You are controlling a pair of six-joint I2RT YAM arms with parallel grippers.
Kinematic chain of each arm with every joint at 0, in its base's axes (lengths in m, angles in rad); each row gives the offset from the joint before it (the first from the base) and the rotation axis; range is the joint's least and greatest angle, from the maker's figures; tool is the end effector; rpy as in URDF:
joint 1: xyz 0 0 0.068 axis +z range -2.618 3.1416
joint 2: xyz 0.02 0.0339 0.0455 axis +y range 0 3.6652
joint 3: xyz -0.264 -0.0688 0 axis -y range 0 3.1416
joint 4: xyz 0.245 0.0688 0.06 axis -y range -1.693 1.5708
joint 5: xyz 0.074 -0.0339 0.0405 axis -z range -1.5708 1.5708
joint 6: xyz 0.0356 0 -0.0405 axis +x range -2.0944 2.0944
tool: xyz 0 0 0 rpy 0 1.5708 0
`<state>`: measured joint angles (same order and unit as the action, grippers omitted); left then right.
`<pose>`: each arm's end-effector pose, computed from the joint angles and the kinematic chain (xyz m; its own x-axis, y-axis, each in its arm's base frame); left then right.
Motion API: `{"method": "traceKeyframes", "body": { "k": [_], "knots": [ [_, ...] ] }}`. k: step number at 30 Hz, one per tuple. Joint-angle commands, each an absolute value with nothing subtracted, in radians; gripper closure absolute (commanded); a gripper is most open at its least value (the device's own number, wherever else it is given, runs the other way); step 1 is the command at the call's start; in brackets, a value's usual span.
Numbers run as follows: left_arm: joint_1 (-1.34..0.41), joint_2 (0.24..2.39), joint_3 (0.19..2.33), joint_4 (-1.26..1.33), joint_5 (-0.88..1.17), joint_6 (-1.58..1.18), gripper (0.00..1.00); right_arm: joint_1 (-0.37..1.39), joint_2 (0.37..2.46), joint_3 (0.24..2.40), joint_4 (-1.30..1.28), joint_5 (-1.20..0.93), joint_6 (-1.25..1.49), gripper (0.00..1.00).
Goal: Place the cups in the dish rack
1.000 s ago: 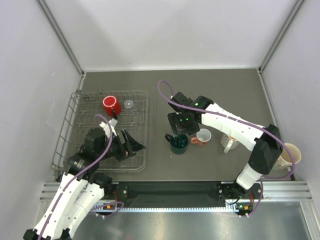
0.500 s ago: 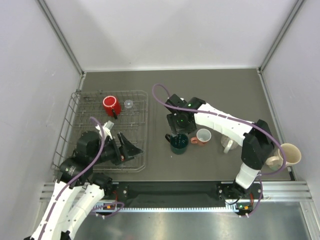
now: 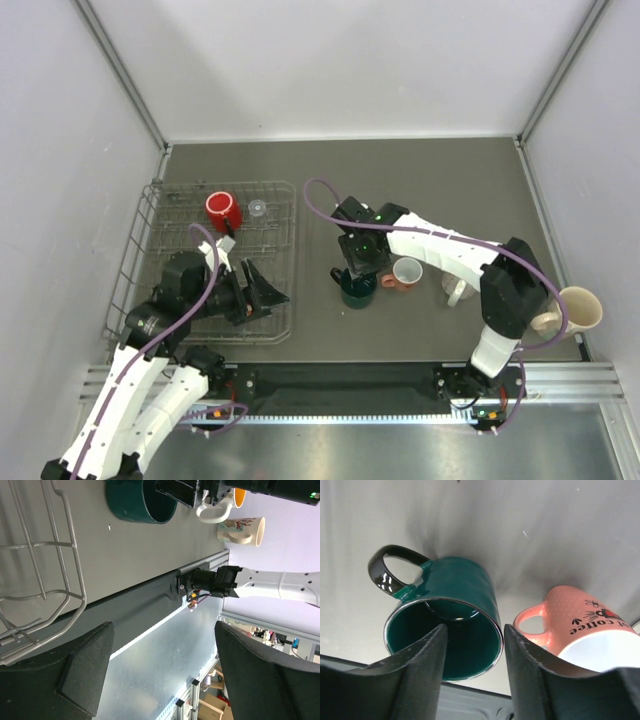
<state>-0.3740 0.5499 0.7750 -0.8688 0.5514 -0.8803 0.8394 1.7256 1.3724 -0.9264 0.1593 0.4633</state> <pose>0.0898 -0.0553 0.3020 -0.8965 -0.3536 -0.2671 0.0160 0.5765 -0.8169 0.2331 0.2513 0.2413 -0.8871 -0.3279 -0.3247 -0.3442 0.9389 -0.0076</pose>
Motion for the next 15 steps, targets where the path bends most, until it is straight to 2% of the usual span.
{"method": "traceKeyframes", "body": {
  "k": [1, 11, 14, 15],
  "knots": [
    [-0.374, 0.551, 0.825, -0.842, 0.578, -0.87, 0.14, 0.831, 1.727, 1.359, -0.865, 0.149, 0.434, 0.52],
    [-0.374, 0.581, 0.885, -0.877, 0.589, -0.87, 0.15, 0.831, 1.706, 1.287, -0.764, 0.137, 0.419, 0.7],
    [-0.373, 0.587, 0.891, -0.873, 0.595, -0.888, 0.15, 0.83, 1.707, 1.284, -0.75, 0.13, 0.42, 0.81],
    [-0.374, 0.597, 0.893, -0.868, 0.601, -0.896, 0.15, 0.831, 1.709, 1.288, -0.744, 0.126, 0.42, 0.9]
  ]
}}
